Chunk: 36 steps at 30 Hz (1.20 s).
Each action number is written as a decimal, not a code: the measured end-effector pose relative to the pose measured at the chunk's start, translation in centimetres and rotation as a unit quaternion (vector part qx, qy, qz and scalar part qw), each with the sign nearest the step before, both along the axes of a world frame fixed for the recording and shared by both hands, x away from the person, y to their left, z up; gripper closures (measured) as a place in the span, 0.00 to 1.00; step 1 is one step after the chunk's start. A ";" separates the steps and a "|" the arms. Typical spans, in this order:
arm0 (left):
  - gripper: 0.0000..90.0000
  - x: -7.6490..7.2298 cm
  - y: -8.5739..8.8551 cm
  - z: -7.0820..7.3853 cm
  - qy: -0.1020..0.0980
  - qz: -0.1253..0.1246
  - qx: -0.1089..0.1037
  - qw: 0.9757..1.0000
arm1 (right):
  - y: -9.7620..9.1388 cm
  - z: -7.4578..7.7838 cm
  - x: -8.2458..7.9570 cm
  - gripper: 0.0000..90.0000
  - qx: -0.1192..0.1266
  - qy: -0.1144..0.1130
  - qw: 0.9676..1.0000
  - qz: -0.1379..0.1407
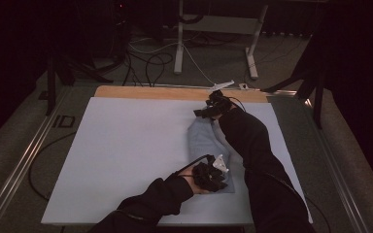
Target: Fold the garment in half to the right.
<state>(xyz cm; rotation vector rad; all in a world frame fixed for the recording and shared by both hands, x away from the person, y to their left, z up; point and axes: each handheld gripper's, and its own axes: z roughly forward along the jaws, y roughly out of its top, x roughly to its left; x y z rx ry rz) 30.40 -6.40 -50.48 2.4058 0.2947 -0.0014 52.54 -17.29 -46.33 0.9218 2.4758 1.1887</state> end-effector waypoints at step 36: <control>0.39 -0.1 5.7 4.1 0.002 -0.051 -0.072 0.996 | -2.4 1.5 -2.9 0.11 0.025 -0.030 0.999 0.020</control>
